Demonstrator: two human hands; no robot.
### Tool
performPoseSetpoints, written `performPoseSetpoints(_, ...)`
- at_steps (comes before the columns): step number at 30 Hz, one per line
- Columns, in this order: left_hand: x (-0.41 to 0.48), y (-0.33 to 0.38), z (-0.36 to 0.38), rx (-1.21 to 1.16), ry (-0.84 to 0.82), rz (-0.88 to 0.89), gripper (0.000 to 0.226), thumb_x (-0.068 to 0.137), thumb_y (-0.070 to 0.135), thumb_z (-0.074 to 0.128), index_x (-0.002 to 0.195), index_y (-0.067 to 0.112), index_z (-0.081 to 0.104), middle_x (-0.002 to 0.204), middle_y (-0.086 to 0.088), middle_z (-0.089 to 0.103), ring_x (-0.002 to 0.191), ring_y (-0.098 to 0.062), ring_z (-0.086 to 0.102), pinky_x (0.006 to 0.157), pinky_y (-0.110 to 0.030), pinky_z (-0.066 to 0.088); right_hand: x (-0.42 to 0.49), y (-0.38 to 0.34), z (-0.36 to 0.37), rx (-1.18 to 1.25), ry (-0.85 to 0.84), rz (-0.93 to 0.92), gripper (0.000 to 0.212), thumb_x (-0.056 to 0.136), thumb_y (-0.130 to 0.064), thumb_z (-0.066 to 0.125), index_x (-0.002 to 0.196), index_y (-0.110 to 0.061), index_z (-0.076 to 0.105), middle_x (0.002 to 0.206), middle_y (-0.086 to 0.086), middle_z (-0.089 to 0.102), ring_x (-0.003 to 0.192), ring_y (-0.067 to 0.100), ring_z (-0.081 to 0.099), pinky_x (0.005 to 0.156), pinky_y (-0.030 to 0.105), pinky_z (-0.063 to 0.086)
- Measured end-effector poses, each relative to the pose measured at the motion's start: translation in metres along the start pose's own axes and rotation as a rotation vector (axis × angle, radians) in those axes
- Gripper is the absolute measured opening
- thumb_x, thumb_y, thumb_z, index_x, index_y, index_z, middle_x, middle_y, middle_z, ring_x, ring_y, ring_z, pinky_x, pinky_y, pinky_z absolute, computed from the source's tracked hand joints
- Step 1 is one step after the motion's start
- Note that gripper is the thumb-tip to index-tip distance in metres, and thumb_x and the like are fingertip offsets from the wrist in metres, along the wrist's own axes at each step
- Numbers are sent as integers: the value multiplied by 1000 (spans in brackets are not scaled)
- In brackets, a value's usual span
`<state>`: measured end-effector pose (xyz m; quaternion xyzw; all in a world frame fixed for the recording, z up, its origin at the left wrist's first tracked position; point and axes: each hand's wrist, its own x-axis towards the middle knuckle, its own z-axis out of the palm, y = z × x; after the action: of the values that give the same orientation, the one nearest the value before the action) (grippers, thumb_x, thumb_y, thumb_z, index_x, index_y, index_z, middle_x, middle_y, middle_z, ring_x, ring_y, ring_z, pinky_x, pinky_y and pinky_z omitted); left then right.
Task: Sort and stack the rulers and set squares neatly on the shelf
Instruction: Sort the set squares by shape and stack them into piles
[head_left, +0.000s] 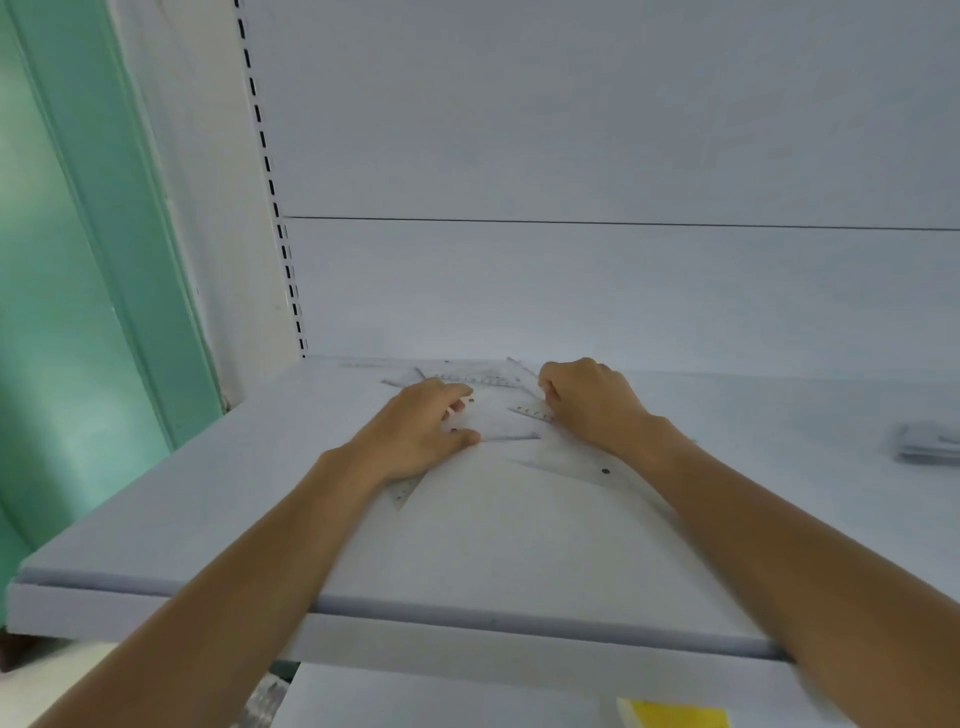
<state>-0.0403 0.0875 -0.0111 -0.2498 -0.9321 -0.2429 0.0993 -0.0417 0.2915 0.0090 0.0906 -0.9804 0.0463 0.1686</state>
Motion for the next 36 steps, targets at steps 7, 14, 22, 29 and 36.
performPoseSetpoints(7, -2, 2, -3, -90, 243, 65, 18, 84, 13, 63, 99, 21, 57, 85, 12, 48, 77, -6, 51, 65, -4, 37, 1, 0, -1, 161, 185, -23, 24, 90, 2, 32, 108, -6, 46, 93, 11, 64, 82, 33, 59, 70, 39, 47)
performPoseSetpoints(14, -6, 7, -6, -186, 342, 36, 22, 95, 6, 32, 100, 19, 49, 91, 6, 61, 78, 1, 61, 70, -26, 50, 1, 1, 1, 446, 231, -66, 47, 87, 6, 29, 125, -14, 49, 97, 10, 54, 80, 21, 54, 75, 36, 49)
performPoseSetpoints(22, -3, 16, -5, -242, 200, -76, 78, 84, 25, 63, 145, 23, 14, 90, 7, 50, 73, -5, 51, 65, -15, 36, 0, 14, -7, 490, 164, 43, 29, 83, -9, 58, 110, -13, 51, 98, 3, 59, 84, 21, 57, 76, 35, 49)
performPoseSetpoints(29, -11, 45, -4, -162, 145, 59, 81, 86, 20, 59, 136, 58, 8, 73, 4, 48, 64, -5, 48, 61, -13, 34, -30, 50, -26, 300, 156, 142, 41, 86, -2, 43, 124, -15, 40, 97, 7, 59, 87, 26, 55, 76, 38, 48)
performPoseSetpoints(36, 6, 126, 16, -351, 220, 66, 24, 87, 20, 58, 110, 28, 61, 85, 13, 55, 80, 0, 55, 62, -1, 36, -86, 105, -39, 252, 223, 59, 51, 87, -37, 59, 131, -24, 35, 88, -5, 54, 76, 13, 49, 67, 28, 36)
